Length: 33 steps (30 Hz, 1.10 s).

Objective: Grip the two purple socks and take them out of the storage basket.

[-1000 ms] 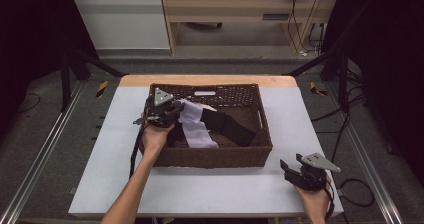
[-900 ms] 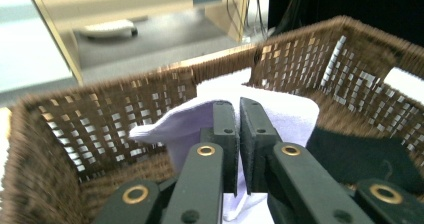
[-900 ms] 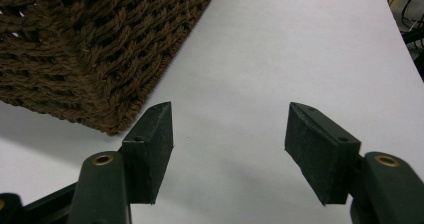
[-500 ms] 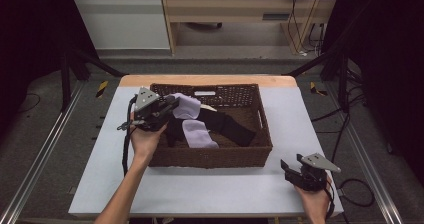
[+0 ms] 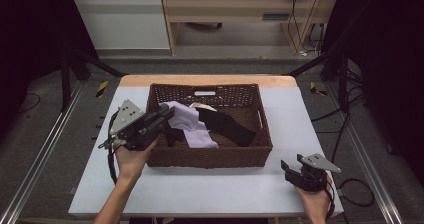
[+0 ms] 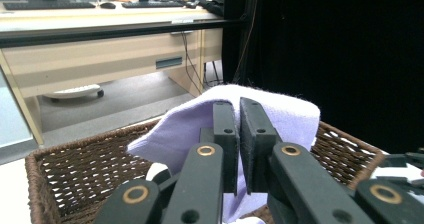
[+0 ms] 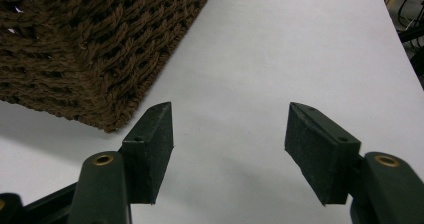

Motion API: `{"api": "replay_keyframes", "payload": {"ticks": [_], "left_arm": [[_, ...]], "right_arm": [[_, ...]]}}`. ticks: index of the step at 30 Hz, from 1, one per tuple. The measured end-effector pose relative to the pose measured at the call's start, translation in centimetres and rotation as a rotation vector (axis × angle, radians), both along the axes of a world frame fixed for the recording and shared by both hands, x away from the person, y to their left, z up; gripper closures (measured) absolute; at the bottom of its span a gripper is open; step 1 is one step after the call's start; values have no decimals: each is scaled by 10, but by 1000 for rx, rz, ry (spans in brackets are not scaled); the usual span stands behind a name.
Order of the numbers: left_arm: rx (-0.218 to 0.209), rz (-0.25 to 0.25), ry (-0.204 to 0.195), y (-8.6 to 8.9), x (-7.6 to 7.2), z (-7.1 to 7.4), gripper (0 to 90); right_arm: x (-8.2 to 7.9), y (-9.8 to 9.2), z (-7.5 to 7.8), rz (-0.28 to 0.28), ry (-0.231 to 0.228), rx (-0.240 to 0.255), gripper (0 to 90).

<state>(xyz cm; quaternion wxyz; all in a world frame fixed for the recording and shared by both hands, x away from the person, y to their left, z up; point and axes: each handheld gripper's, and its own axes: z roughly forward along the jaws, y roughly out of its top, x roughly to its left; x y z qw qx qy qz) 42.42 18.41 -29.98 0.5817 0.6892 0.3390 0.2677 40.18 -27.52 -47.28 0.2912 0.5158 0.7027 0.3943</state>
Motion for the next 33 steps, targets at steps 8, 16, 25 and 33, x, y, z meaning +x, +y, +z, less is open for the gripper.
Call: {"api": "replay_keyframes", "payload": {"ticks": [8, 16, 25, 33], "left_arm": [[8, -32, -34, 9, -30, 3, 854], [31, -70, -37, 14, -57, -7, 853], [61, -79, 6, 23, -76, -35, 853], [104, -85, 87, 23, -80, -63, 853]], "right_arm": [[-1, -1, 0, 2, -8, -8, 360], [-1, -1, 0, -4, -8, -4, 359], [-2, 0, 0, -6, -10, -5, 359], [-2, 0, 0, -3, -7, -12, 359]]}}
